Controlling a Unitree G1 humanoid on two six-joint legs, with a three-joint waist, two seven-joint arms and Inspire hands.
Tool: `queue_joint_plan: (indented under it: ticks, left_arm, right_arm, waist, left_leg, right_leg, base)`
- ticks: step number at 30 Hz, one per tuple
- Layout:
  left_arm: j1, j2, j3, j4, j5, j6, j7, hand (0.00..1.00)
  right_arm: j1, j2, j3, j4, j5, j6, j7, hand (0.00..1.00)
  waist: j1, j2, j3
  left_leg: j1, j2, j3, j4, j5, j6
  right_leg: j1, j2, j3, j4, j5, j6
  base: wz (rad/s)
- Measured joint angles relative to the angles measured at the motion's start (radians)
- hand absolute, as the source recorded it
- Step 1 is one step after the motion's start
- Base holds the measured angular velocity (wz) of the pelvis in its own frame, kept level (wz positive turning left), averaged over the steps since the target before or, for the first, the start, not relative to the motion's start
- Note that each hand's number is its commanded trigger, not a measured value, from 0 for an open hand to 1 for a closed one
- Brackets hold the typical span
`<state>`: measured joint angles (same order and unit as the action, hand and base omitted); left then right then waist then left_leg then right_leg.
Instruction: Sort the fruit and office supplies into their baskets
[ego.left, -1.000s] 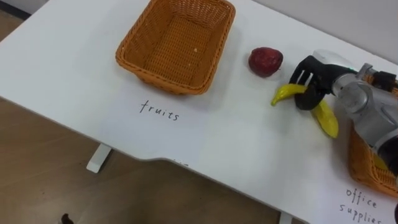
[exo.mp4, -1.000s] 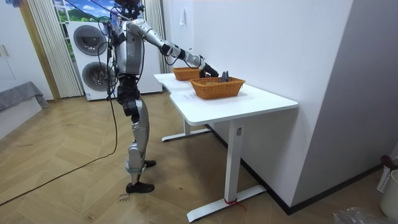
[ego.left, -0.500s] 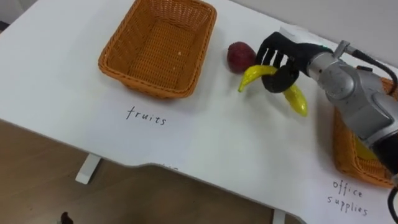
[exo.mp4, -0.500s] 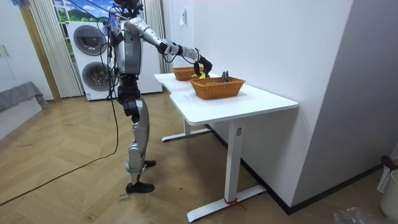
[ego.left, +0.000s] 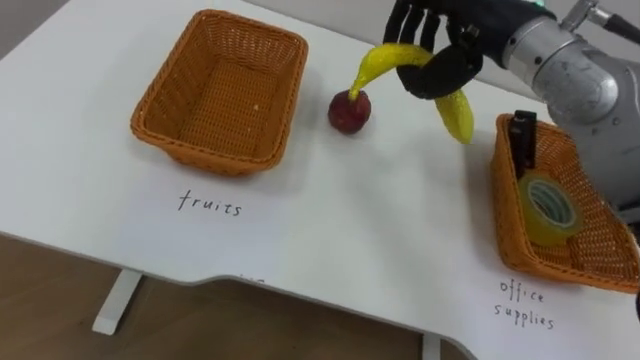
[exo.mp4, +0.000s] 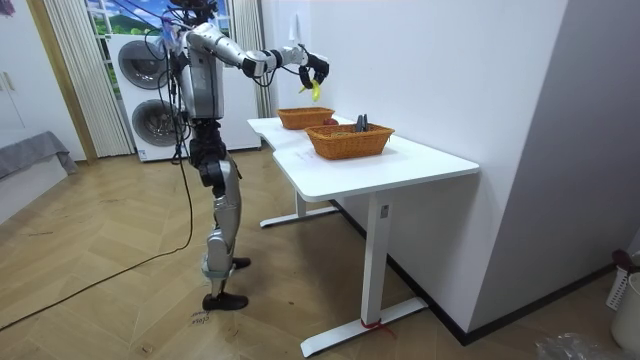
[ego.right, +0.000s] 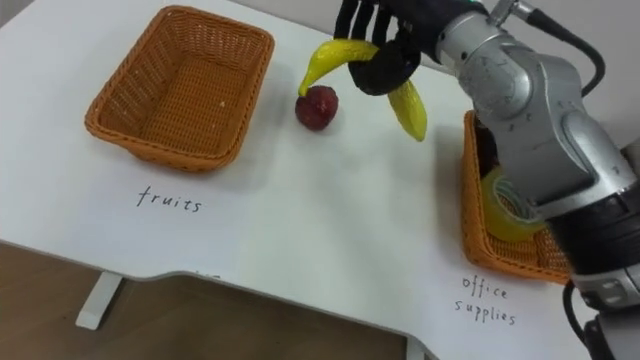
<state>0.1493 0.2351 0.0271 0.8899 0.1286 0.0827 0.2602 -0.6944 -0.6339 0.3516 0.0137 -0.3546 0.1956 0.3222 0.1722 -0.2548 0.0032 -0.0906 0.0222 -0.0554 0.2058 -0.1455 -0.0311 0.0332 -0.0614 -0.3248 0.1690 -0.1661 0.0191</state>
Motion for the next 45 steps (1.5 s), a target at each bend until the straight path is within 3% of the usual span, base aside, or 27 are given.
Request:
queue_joint_plan:
  ticks: [5, 11, 13, 20, 23, 25, 36, 45]
  left_arm:
    - [0.009, -0.003, 0.001, -0.035, 0.034, 0.000, 0.016, 0.00]
    - [0.010, -0.022, 0.000, -0.082, 0.083, 0.003, 0.016, 0.00]
    - [0.018, -0.023, -0.001, -0.096, 0.108, 0.004, 0.016, 0.00]
    - [0.090, -0.023, -0.001, -0.177, 0.148, 0.005, 0.021, 0.00]
    - [0.105, -0.022, 0.001, -0.202, 0.154, 0.005, 0.022, 0.00]
    - [0.106, -0.022, -0.003, -0.216, 0.199, 0.005, 0.022, 0.00]
    - [0.097, -0.019, -0.014, -0.242, 0.238, 0.014, 0.049, 0.00]
    - [0.095, -0.001, -0.022, -0.253, 0.238, 0.023, 0.064, 0.00]
  right_arm:
    - [-0.002, 0.005, -0.002, -0.014, 0.003, 0.002, 0.010, 1.00]
    - [-0.004, 0.043, -0.026, -0.048, 0.031, 0.025, 0.060, 1.00]
    - [-0.004, 0.056, -0.025, -0.049, 0.030, 0.025, 0.076, 1.00]
    - [-0.042, 0.061, -0.025, -0.060, -0.007, 0.028, 0.084, 1.00]
    - [-0.044, 0.062, -0.025, -0.060, -0.008, 0.023, 0.084, 1.00]
    - [-0.044, 0.062, -0.021, -0.057, -0.008, 0.023, 0.084, 1.00]
    - [-0.043, 0.082, 0.022, 0.043, 0.025, 0.024, 0.073, 1.00]
    - [-0.043, 0.106, 0.023, 0.120, 0.028, 0.014, 0.033, 1.00]
  waist:
    - [0.001, -0.005, -0.0027]
    - [0.004, -0.012, -0.0021]
    - [0.011, -0.008, 0.0039]
    - [0.031, -0.009, 0.0077]
    - [0.048, -0.011, 0.0155]
    - [0.061, -0.015, 0.0249]
    - [0.105, -0.047, 0.0239]
    - [0.138, -0.051, 0.0253]
  left_leg:
    - [0.028, 0.000, -0.003, -0.020, 0.007, -0.001]
    - [0.037, 0.000, -0.003, -0.024, 0.007, -0.001]
    - [0.052, -0.001, -0.004, -0.029, 0.007, -0.001]
    - [0.073, -0.001, -0.009, -0.043, 0.007, -0.001]
    - [0.077, -0.001, -0.012, -0.044, 0.007, -0.001]
    - [0.075, -0.002, -0.015, -0.044, 0.007, -0.001]
    - [0.058, -0.006, -0.045, -0.041, 0.007, -0.001]
    - [0.030, -0.019, -0.082, -0.035, 0.009, 0.002]
  right_leg:
    - [0.020, 0.001, 0.023, 0.000, -0.001, 0.001]
    - [0.025, 0.000, 0.022, 0.000, -0.001, 0.001]
    - [0.038, 0.000, 0.020, 0.000, -0.001, 0.002]
    - [0.056, 0.001, 0.020, -0.001, -0.002, 0.003]
    - [0.060, 0.001, 0.013, -0.001, -0.002, 0.004]
    - [0.061, 0.001, 0.011, -0.001, -0.003, 0.005]
    - [0.058, -0.001, -0.035, -0.001, -0.003, 0.005]
    - [0.050, -0.008, -0.062, -0.002, -0.003, 0.005]
  base:
    - [0.02]
    - [0.00]
    - [0.00]
    - [0.03]
    - [0.02]
    - [0.02]
    - [0.09]
    - [0.12]
